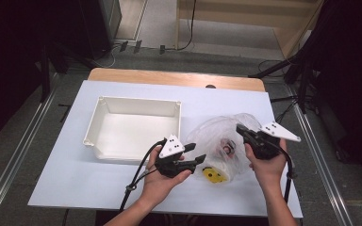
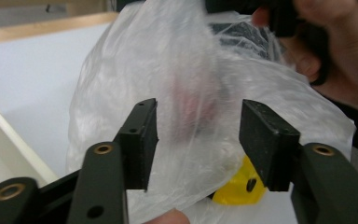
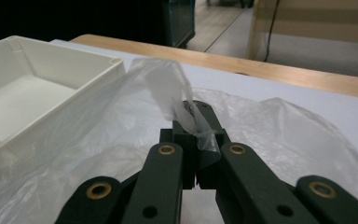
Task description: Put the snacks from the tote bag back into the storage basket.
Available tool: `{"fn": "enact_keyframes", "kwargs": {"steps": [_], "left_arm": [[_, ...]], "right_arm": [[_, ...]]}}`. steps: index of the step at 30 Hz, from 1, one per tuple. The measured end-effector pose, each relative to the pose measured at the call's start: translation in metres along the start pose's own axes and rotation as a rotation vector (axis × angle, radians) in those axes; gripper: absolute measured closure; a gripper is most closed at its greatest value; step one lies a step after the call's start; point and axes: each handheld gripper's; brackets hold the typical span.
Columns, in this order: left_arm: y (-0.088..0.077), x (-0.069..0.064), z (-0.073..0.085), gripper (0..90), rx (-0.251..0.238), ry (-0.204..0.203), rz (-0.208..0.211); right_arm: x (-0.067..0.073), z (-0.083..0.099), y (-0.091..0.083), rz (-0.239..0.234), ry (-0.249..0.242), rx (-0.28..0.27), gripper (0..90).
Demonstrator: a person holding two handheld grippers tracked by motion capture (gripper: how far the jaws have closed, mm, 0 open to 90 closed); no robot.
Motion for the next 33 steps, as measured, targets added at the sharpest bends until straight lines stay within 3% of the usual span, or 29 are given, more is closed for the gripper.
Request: {"fn": "enact_keyframes", "kwargs": {"steps": [3,4,7,10,13,14,15,16,17,18,20,22,23,24,25,27,29,31,33], "left_arm": [[0.005,-0.004,0.000,37.9,0.014,0.016,-0.009],[0.012,-0.006,0.004,36.3,0.044,0.036,-0.025],[0.020,-0.006,0.009,38.0,0.078,0.046,-0.039],[0.032,-0.003,0.014,48.8,0.113,0.060,-0.083],[0.038,0.000,0.015,63.6,0.146,0.050,-0.092],[0.042,0.003,0.016,72.3,0.178,0.029,-0.095],[0.042,0.003,0.016,75.3,0.178,0.029,-0.095],[0.043,0.004,0.017,77.1,0.188,0.008,-0.090],[0.042,0.003,0.017,77.1,0.187,0.006,-0.088],[0.041,0.002,0.017,76.3,0.173,0.008,-0.088],[0.041,0.001,0.016,75.6,0.170,0.010,-0.090],[0.038,0.003,0.015,74.9,0.158,0.009,-0.093],[0.038,0.003,0.015,75.2,0.158,0.009,-0.093],[0.037,0.003,0.015,75.8,0.150,0.004,-0.088],[0.036,0.004,0.015,75.8,0.147,0.003,-0.090],[0.034,0.006,0.016,77.8,0.146,-0.005,-0.085],[0.030,0.010,0.015,80.8,0.137,-0.025,-0.078],[0.025,0.016,0.014,84.5,0.127,-0.048,-0.071],[0.022,0.018,0.013,86.1,0.115,-0.056,-0.069]], "right_arm": [[-0.002,0.000,0.018,-0.031,0.005,0.040,90.0],[-0.006,0.005,0.029,-0.031,0.018,0.076,90.0],[-0.011,0.011,0.037,-0.017,0.039,0.109,90.0],[-0.021,0.016,0.039,-0.001,0.087,0.124,87.7],[-0.026,0.017,0.039,0.005,0.105,0.143,83.9],[-0.033,0.019,0.040,0.020,0.135,0.173,73.8],[-0.033,0.019,0.040,0.020,0.135,0.173,73.8],[-0.034,0.018,0.031,0.032,0.168,0.143,64.8],[-0.034,0.018,0.031,0.032,0.168,0.143,64.8],[-0.029,0.013,0.016,0.001,0.188,0.071,57.3],[-0.027,0.011,0.011,0.009,0.179,0.060,53.9],[-0.016,0.007,-0.014,0.022,0.154,0.003,52.7],[-0.016,0.007,-0.014,0.022,0.154,0.003,52.7],[-0.005,0.008,-0.027,0.005,0.141,-0.026,58.1],[-0.005,0.008,-0.027,0.005,0.141,-0.026,58.1],[0.011,0.013,-0.037,0.014,0.078,-0.050,67.6],[0.025,0.023,-0.042,-0.015,0.011,-0.042,77.3],[0.030,0.033,-0.035,-0.049,-0.005,0.035,81.6],[0.029,0.040,-0.028,-0.056,0.007,0.065,82.6]]}}
Point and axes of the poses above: each handheld gripper's, and its own axes: y roughly forward along the jaws, z roughly out of its underside, x roughly to its left, and after that the axes turned 6 degrees about -z, right-handed
